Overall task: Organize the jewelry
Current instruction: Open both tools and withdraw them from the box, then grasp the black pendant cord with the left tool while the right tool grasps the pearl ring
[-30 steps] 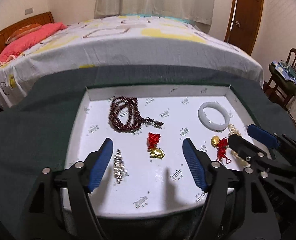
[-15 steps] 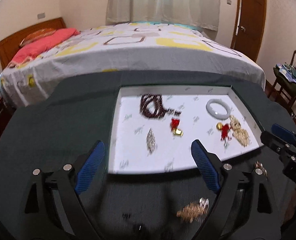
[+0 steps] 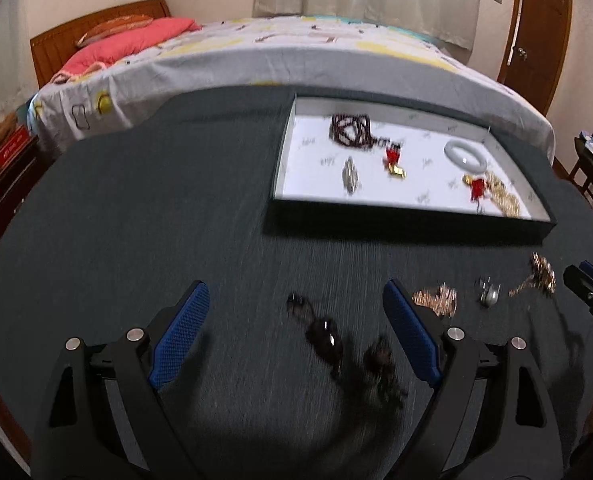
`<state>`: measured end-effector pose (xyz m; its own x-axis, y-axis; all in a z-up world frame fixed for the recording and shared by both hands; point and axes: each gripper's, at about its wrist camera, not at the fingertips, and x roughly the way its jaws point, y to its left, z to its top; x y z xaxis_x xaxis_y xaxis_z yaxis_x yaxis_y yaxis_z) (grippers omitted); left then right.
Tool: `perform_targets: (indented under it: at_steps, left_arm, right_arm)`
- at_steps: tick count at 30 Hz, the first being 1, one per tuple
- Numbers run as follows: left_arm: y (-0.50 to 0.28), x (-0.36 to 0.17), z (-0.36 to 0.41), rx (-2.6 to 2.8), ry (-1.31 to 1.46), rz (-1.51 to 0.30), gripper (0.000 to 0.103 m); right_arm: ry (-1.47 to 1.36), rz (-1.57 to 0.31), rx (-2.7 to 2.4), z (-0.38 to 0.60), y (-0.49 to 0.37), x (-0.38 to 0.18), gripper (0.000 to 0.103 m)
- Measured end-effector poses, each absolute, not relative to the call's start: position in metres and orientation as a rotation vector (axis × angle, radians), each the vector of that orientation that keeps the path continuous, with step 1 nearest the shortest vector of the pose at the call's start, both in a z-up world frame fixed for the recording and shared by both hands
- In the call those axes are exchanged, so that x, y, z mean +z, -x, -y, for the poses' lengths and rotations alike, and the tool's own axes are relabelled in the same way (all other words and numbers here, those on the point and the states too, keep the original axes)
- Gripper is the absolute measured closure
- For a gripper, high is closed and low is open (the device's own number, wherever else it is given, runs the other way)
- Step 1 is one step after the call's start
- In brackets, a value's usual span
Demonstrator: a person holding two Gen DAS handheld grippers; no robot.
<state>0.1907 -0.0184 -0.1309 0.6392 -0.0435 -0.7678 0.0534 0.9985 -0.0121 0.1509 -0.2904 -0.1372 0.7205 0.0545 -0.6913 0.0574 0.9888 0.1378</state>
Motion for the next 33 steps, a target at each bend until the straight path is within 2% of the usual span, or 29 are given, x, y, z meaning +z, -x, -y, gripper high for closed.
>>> perform_targets:
  at_steps: [2, 6, 15, 17, 18, 19, 33]
  left_arm:
    - [-0.187, -0.137, 0.019, -0.057, -0.013, -0.892, 0.018]
    - [-0.184, -0.145, 0.02, -0.061, -0.02, -0.912, 0.027]
    - [-0.187, -0.16, 0.018, -0.096, -0.008, -0.969, 0.059]
    - [-0.187, -0.16, 0.018, -0.1, -0.031, -0.958, 0.069]
    - [-0.187, -0.16, 0.018, -0.107, -0.037, -0.954, 0.08]
    - [-0.188, -0.159, 0.016, -0.119, -0.032, -0.954, 0.086]
    - [-0.194, -0.153, -0.002, -0.122, -0.115, -0.954, 0.088]
  right_arm:
    - [-0.157, -0.775, -0.014, 0.294, -0.147, -0.141, 0.049]
    - [-0.165, -0.784, -0.027, 0.299, -0.142, -0.144, 0.049]
    - [-0.161, -0.79, -0.017, 0.296, -0.142, -0.147, 0.049]
    - [-0.16, -0.791, -0.015, 0.295, -0.142, -0.148, 0.049]
    - [-0.161, -0.791, -0.013, 0.294, -0.142, -0.148, 0.049]
    - [-0.162, -0.792, -0.01, 0.294, -0.142, -0.148, 0.049]
    - [-0.118, -0.795, 0.091, 0.244, -0.156, -0.147, 0.049]
